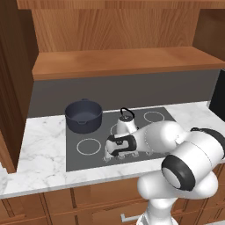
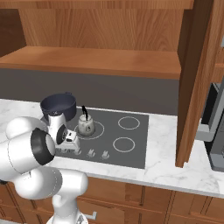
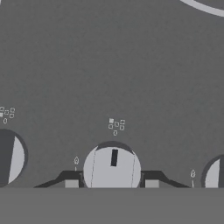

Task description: Pick the kettle from the cabinet and place it on a stove burner. Then pick the pot from the counter and place it on another stove burner. Finally, turn both burners on.

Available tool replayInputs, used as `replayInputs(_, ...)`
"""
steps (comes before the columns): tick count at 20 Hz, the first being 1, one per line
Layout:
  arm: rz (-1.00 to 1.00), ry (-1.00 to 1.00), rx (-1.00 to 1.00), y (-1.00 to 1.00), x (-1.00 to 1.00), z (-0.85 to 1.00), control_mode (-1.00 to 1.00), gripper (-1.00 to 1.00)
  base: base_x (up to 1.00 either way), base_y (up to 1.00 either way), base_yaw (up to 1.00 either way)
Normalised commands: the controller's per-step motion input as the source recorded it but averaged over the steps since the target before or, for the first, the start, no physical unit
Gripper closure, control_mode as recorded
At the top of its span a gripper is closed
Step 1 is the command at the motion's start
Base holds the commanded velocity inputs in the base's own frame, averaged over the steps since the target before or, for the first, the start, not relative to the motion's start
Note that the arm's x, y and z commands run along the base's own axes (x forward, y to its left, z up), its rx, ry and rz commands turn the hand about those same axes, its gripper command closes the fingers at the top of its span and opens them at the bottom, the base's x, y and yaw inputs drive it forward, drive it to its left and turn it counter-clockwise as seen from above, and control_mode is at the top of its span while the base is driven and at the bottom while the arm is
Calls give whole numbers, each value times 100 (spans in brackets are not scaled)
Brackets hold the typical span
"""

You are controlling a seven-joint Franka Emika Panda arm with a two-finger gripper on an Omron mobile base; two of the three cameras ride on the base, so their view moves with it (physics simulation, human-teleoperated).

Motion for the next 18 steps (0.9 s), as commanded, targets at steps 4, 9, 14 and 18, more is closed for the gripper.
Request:
replayInputs(4, 0, 0, 0, 0, 0, 0, -100, 100, 0, 0, 0)
replayInputs(9, 0, 0, 0, 0, 0, -1, -100, 100, 0, 0, 0)
replayInputs(14, 6, -5, 0, 0, 0, -9, -100, 100, 0, 0, 0)
replayInputs(18, 10, -4, 0, 0, 0, -13, -100, 100, 0, 0, 0)
